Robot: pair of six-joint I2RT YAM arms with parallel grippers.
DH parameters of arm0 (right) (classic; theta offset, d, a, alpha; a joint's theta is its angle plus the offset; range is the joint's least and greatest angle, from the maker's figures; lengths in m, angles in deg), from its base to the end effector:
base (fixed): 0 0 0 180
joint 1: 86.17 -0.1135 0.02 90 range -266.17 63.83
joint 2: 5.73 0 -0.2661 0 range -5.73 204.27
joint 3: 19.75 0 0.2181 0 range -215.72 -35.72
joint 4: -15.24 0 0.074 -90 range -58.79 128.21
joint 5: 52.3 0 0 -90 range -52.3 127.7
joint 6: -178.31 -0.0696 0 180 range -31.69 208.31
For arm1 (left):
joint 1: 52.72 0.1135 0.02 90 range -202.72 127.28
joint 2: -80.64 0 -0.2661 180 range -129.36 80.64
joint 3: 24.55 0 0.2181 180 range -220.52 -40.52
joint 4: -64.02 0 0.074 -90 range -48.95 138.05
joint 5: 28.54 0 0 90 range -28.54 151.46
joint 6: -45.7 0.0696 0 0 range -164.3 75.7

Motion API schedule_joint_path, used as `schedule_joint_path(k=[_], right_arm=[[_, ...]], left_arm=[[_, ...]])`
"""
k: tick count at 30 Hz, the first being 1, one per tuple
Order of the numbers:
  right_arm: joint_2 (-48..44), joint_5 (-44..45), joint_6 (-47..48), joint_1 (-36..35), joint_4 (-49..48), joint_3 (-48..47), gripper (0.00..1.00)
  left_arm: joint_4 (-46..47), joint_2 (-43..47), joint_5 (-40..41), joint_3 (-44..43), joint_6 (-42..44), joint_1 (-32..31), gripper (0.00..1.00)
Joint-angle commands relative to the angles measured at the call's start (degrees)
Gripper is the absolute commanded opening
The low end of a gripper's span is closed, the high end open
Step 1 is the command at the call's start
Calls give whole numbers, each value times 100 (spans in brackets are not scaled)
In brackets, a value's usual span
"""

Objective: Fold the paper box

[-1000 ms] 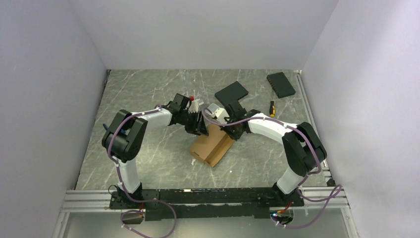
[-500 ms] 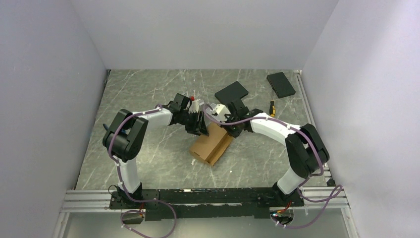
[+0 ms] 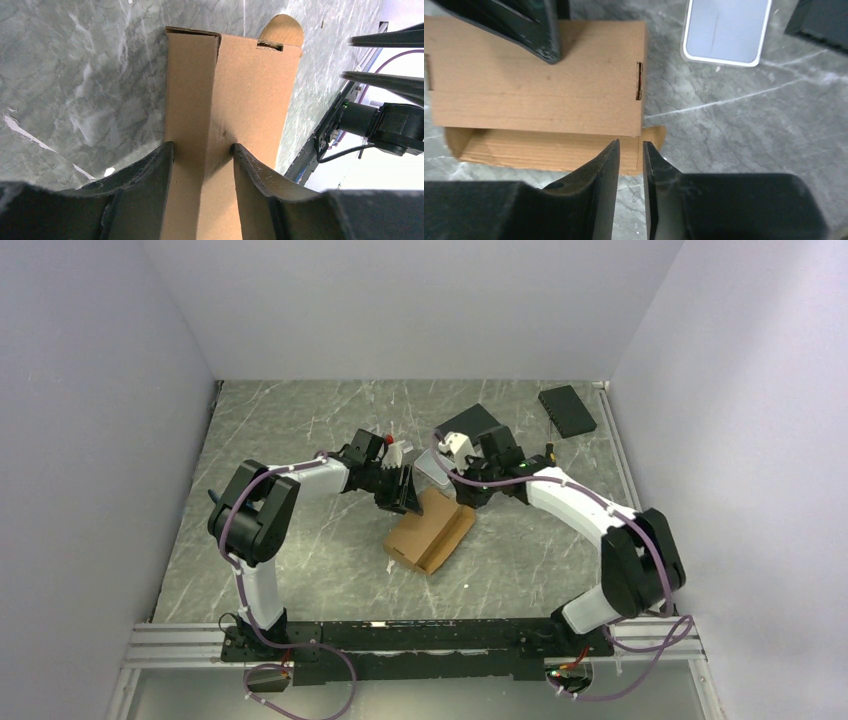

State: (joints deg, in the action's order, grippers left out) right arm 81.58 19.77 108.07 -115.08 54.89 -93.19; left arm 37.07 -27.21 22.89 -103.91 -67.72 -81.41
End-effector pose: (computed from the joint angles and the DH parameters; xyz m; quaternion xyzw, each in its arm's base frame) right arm 0.2545 0.1651 0.2143 -0.4310 0.8347 0.1722 0.2964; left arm 0.3003 -0.2138 0.1570 0.1394 0.8958 -0.4065 0.1134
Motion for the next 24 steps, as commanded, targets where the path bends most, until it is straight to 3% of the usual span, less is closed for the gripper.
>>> schedule_joint_path(k=[1, 5, 11, 24], right_arm=[[-614, -881, 53, 307, -26, -49, 29], [-571, -1202, 84, 550, 155, -47, 33], [235, -1591, -108, 1051, 759, -284, 39], [952, -1612, -955, 1414, 161, -203, 31]], left_arm=[[-309, -235, 242, 52, 128, -98, 52], [-275, -264, 219, 60, 94, -93, 53], [-265, -236, 207, 64, 74, -84, 54], [-155, -245, 158, 127, 50, -84, 54]])
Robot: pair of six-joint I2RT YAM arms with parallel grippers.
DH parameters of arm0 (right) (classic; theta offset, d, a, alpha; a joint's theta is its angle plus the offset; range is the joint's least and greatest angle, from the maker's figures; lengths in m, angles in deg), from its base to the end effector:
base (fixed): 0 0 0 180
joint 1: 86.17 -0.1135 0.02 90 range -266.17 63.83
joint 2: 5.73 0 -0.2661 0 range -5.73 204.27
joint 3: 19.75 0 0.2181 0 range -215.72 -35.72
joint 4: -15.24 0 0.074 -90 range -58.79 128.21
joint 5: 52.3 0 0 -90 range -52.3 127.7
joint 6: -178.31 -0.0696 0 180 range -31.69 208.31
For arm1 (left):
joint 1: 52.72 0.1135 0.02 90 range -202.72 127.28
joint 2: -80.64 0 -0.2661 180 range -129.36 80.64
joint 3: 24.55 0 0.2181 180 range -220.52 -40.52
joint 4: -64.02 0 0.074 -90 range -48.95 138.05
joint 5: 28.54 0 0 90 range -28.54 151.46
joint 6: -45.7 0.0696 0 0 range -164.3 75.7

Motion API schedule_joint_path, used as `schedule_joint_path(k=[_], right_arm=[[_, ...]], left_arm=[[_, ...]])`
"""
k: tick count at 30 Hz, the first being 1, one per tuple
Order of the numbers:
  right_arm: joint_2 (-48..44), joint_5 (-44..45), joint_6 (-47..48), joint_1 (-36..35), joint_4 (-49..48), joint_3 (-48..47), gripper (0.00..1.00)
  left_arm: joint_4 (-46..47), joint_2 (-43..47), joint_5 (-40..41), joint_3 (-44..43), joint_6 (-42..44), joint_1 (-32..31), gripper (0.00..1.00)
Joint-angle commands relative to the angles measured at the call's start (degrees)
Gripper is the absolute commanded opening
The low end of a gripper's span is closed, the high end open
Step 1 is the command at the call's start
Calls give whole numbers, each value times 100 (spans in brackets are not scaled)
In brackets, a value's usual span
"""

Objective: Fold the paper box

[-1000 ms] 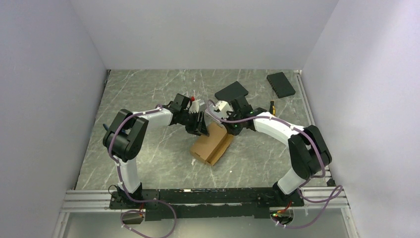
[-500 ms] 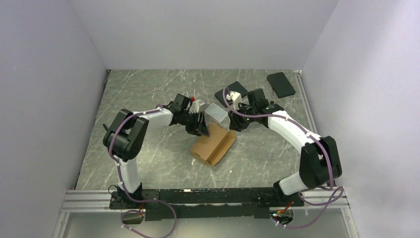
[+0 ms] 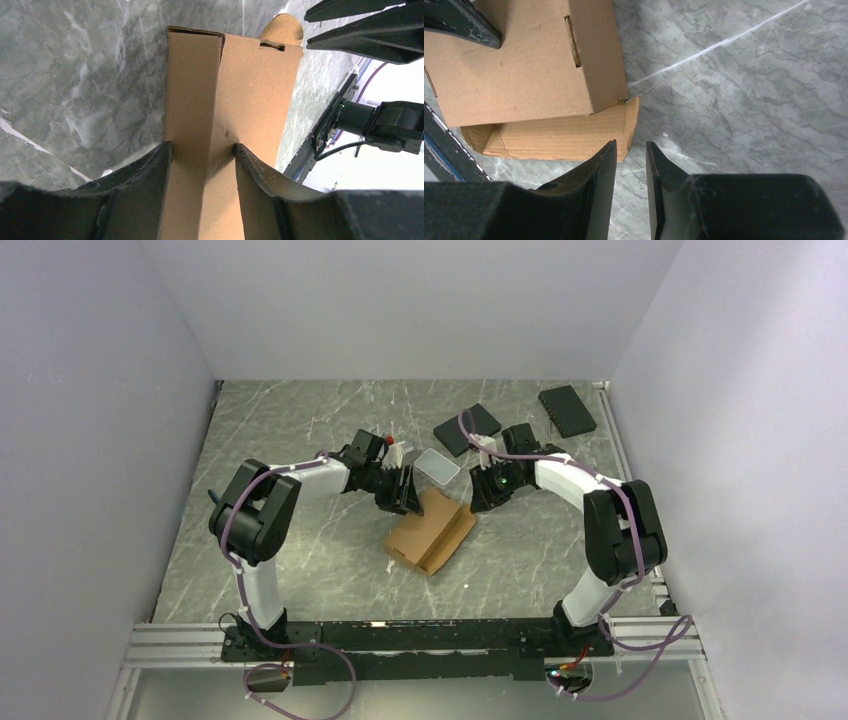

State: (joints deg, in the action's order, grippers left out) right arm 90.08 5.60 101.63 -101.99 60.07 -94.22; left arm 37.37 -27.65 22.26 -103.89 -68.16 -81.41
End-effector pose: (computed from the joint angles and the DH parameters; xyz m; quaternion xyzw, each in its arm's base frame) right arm 0.2822 0.1184 0.1772 -0.2918 0.8957 0.2748 0.1925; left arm 0.3005 -0.2146 0.1550 0.1370 0.8949 -0.4107 0.1079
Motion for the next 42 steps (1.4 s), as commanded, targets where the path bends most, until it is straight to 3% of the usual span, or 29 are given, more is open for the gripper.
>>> schedule_joint_path(k=[1, 4, 14, 18, 42], right_arm=[[155, -257, -327, 125, -375, -112, 31], [284, -468, -380, 157, -452, -118, 30], [213, -715, -311, 158, -598, -20, 5], [20, -912, -159, 153, -590, 43, 1], [-226, -96, 684, -282, -143, 209, 0]], left_arm=[[-179, -210, 213, 128, 95, -84, 54], [-147, -218, 203, 124, 83, -84, 54], [-128, -217, 202, 161, 74, -84, 54], [-157, -202, 202, 142, 74, -84, 54], [-200, -289, 191, 141, 17, 43, 54]])
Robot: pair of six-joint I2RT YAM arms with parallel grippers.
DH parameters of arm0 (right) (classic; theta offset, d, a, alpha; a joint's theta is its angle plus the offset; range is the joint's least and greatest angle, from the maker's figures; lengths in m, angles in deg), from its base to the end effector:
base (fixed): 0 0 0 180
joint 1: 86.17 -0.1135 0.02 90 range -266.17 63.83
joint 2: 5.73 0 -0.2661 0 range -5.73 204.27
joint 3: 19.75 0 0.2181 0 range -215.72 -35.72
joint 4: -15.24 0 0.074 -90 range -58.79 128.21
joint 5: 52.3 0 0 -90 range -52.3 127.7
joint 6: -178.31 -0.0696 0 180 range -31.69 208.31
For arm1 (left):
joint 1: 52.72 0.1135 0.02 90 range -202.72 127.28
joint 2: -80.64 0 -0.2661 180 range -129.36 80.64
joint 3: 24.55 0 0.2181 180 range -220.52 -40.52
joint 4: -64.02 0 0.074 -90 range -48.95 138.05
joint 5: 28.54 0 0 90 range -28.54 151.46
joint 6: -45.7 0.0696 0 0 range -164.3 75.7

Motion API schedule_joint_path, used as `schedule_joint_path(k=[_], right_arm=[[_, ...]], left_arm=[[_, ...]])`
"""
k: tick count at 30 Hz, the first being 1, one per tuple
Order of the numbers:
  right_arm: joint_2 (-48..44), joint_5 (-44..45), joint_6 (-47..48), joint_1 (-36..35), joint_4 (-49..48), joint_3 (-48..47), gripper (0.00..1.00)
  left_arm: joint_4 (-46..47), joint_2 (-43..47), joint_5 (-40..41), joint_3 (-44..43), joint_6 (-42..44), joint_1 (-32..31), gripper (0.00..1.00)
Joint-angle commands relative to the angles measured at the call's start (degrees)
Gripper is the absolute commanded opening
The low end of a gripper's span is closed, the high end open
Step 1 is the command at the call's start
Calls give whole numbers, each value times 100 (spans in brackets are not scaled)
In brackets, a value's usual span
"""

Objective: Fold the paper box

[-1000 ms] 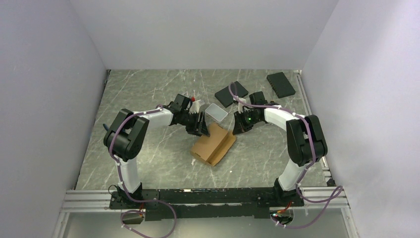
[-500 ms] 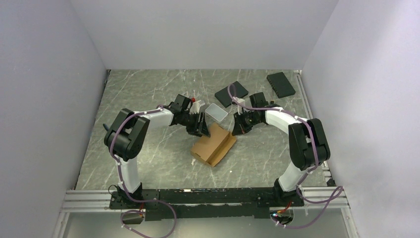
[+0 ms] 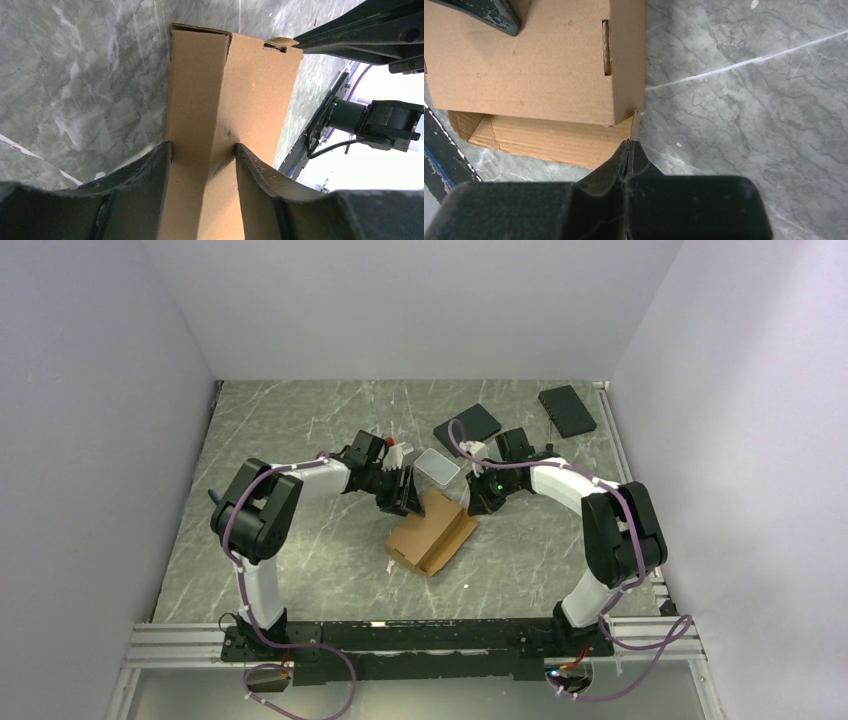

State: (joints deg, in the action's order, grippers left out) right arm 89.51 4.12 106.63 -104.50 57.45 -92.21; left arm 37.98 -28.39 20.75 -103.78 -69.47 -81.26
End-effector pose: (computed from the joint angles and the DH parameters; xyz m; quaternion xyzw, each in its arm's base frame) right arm 0.2738 0.1313 0.1744 -0.3532 0.8676 0.2820 0.2073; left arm 0.3009 -0.2153 0.1518 0.1285 0.8928 -0.4210 0.0955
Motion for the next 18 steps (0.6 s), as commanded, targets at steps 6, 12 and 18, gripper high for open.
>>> schedule_joint_path(k=[6, 12, 18], right_arm=[[-141, 18, 292, -52, 162, 23, 0], [-253, 29, 452, -145, 170, 106, 0], [-293, 165, 555, -304, 167, 121, 0]], left_arm=[[-277, -202, 336, 130, 172, 41, 54], [-316, -205, 327, 115, 205, 45, 54], [-334, -225, 287, 87, 242, 41, 54]])
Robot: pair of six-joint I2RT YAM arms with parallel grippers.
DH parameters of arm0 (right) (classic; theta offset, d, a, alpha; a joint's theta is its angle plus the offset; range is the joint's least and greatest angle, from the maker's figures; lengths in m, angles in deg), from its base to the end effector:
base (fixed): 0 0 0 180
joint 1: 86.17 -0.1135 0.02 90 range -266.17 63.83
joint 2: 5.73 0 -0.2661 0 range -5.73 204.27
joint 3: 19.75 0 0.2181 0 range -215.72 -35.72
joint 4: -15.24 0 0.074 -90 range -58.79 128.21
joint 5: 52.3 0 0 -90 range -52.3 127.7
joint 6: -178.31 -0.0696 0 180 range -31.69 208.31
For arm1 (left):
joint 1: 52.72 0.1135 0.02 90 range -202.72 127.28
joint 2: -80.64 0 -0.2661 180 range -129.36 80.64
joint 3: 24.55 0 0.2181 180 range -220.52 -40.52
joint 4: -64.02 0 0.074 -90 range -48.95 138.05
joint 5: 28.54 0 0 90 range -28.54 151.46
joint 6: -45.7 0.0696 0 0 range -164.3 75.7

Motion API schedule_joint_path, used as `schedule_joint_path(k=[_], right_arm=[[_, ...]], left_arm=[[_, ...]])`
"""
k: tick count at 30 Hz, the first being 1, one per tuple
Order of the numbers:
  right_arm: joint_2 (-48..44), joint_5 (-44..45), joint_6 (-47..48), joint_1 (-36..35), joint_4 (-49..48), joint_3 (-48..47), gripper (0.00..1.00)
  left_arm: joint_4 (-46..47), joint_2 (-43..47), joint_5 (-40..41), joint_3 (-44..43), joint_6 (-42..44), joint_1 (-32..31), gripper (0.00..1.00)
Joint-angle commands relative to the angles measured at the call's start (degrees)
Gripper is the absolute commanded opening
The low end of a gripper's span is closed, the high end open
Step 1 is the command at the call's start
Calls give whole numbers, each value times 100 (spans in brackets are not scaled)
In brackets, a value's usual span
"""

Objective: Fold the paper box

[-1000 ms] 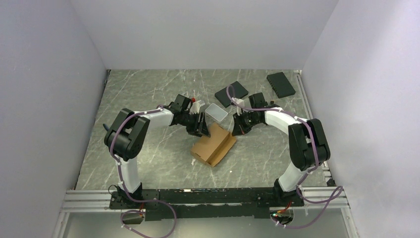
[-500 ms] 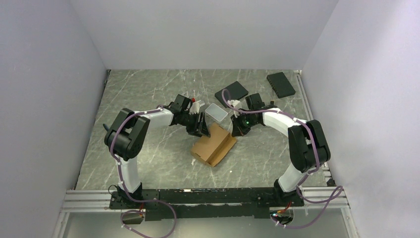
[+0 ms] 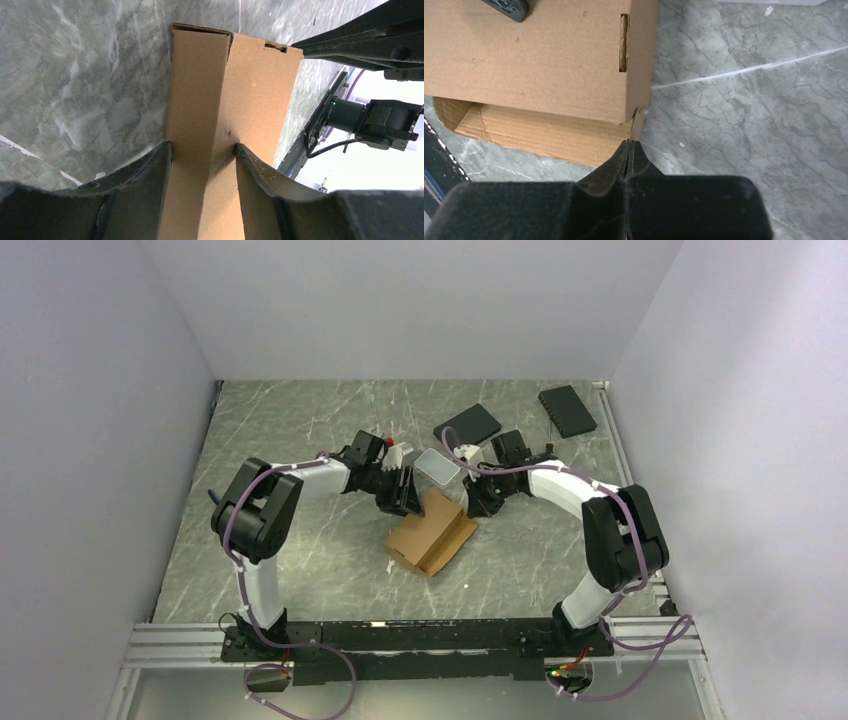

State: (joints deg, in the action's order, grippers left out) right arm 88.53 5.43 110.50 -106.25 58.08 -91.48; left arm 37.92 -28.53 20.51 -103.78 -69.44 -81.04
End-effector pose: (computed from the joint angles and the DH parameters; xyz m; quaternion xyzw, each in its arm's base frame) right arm 0.2658 0.1367 0.1745 -0.3937 0.8540 0.2677 0.2098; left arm 0.3015 -0.2143 0.1510 0.1270 0.8928 -0.4219 0.0939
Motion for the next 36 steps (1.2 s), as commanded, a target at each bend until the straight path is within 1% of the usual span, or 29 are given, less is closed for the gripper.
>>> schedule_joint_path(k=[1, 12, 21, 31, 33, 36], right_arm=[[-197, 67, 171, -159, 87, 53, 0], [-566, 527, 117, -268, -367, 68, 0], [-517, 651, 243, -549, -424, 9, 0], [-705, 1241, -432, -620, -881, 52, 0], [-810, 1173, -522, -607, -955, 101, 0], [-956, 709, -524, -594, -1021, 189, 0]], left_arm=[[-344, -212, 301, 82, 257, 19, 54], [-458, -351, 114, -33, 452, -3, 54], [-668, -462, 117, -217, 580, -99, 54], [-711, -552, 101, -278, 600, -157, 54], [-706, -545, 108, -269, 591, -157, 54], [-698, -559, 106, -261, 580, -157, 54]])
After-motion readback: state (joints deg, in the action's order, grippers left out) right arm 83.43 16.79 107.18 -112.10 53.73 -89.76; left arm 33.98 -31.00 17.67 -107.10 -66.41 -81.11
